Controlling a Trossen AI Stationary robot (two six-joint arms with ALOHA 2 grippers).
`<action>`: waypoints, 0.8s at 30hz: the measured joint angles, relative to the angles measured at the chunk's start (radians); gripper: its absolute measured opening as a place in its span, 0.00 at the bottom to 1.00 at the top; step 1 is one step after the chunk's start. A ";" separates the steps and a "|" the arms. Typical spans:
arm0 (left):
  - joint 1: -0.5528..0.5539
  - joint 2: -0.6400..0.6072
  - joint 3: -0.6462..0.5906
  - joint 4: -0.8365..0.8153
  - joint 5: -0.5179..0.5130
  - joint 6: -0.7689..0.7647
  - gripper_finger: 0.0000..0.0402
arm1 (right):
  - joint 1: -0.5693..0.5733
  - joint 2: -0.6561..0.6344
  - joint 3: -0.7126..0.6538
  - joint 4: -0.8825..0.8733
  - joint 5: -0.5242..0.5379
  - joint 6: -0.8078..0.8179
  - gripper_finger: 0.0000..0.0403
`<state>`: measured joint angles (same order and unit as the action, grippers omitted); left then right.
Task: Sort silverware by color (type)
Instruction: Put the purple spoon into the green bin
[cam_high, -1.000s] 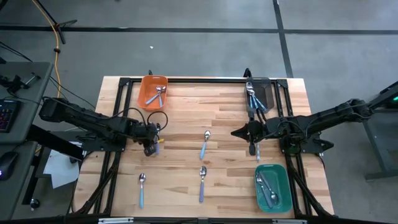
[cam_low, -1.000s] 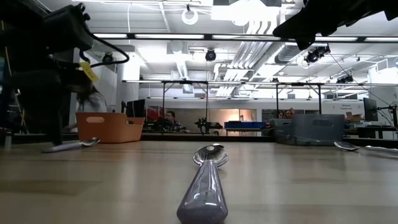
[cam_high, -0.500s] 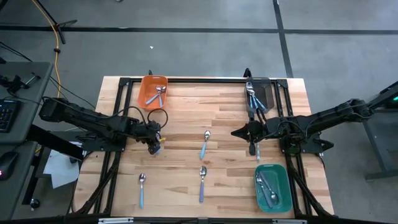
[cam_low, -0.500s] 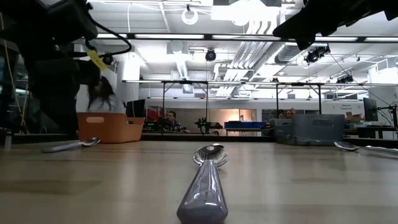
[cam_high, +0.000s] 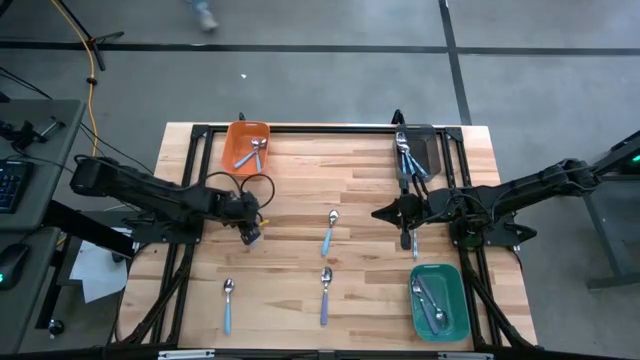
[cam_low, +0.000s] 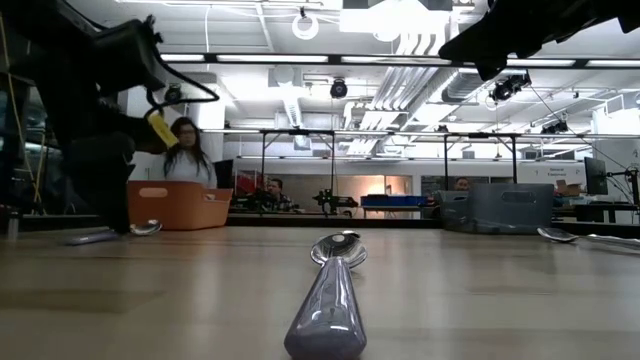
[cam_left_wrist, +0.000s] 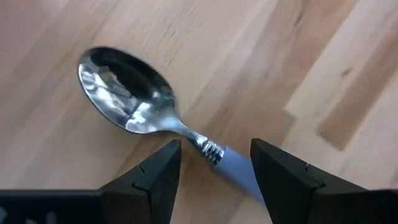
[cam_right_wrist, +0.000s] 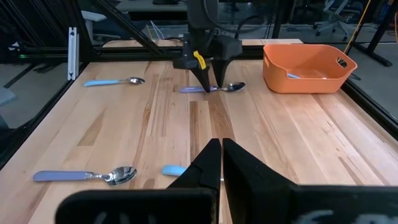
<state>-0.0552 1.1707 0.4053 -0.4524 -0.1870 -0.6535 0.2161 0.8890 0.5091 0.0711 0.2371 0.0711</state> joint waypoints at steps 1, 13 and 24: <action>0.004 0.011 0.000 -0.003 -0.001 0.013 0.46 | 0.000 0.000 0.000 0.000 0.000 0.000 0.00; 0.018 0.033 0.004 -0.043 0.013 0.100 0.36 | 0.000 0.000 0.000 0.000 0.000 0.000 0.00; 0.018 0.033 0.002 -0.074 0.062 0.157 0.06 | 0.000 0.000 0.000 0.000 0.000 0.000 0.00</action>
<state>-0.0369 1.2041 0.4076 -0.5268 -0.1251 -0.4970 0.2165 0.8890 0.5089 0.0711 0.2369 0.0711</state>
